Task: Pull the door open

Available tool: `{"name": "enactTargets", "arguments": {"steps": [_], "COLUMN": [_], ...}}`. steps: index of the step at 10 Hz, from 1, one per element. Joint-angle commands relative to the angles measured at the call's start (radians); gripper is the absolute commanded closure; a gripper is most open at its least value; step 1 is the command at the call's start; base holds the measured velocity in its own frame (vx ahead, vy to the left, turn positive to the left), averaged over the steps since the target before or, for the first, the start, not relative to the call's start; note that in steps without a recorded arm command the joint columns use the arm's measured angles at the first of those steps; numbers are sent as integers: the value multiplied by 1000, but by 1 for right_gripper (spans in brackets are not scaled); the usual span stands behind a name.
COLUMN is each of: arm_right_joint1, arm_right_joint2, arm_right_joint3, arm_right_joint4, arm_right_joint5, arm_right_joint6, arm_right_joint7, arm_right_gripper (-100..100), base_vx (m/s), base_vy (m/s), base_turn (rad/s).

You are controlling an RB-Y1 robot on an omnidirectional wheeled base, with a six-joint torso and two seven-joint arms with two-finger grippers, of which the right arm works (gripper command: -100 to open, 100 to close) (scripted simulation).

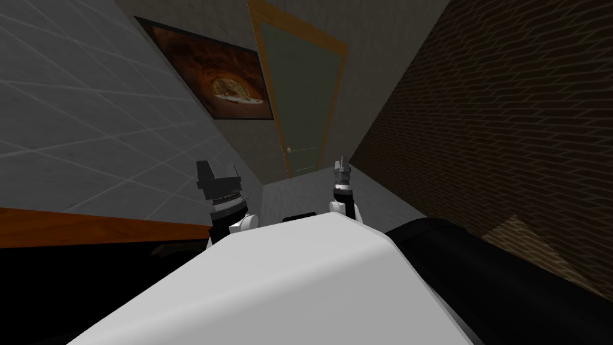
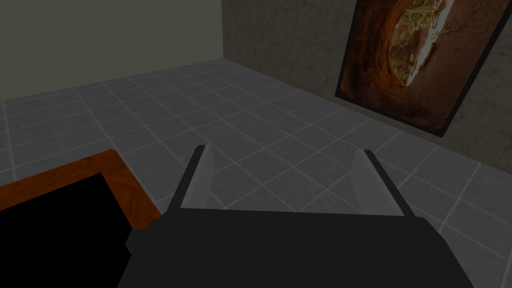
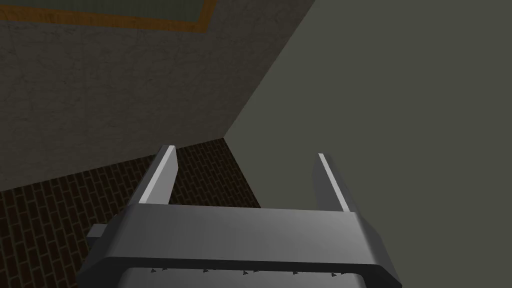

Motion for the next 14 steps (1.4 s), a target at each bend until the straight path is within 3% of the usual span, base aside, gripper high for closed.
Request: {"name": "enactTargets", "arguments": {"steps": [1,4,10,14], "arm_right_joint1": [-5,-12,-35,-49], "arm_right_joint2": [-18,-37,-83,-102], "arm_right_joint3": [-6,-14,-40,-55], "arm_right_joint4": [32,71,206,285], "arm_right_joint5": [9,19,56,77], "arm_right_joint6": [-11,-26,-74,-103], "arm_right_joint7": [26,59,170,235], "arm_right_gripper": [-100,-100,-100,-100], "base_vx": [101,139,167,142], "base_vy": [37,51,59,68], "base_turn": [37,26,39,35]}}
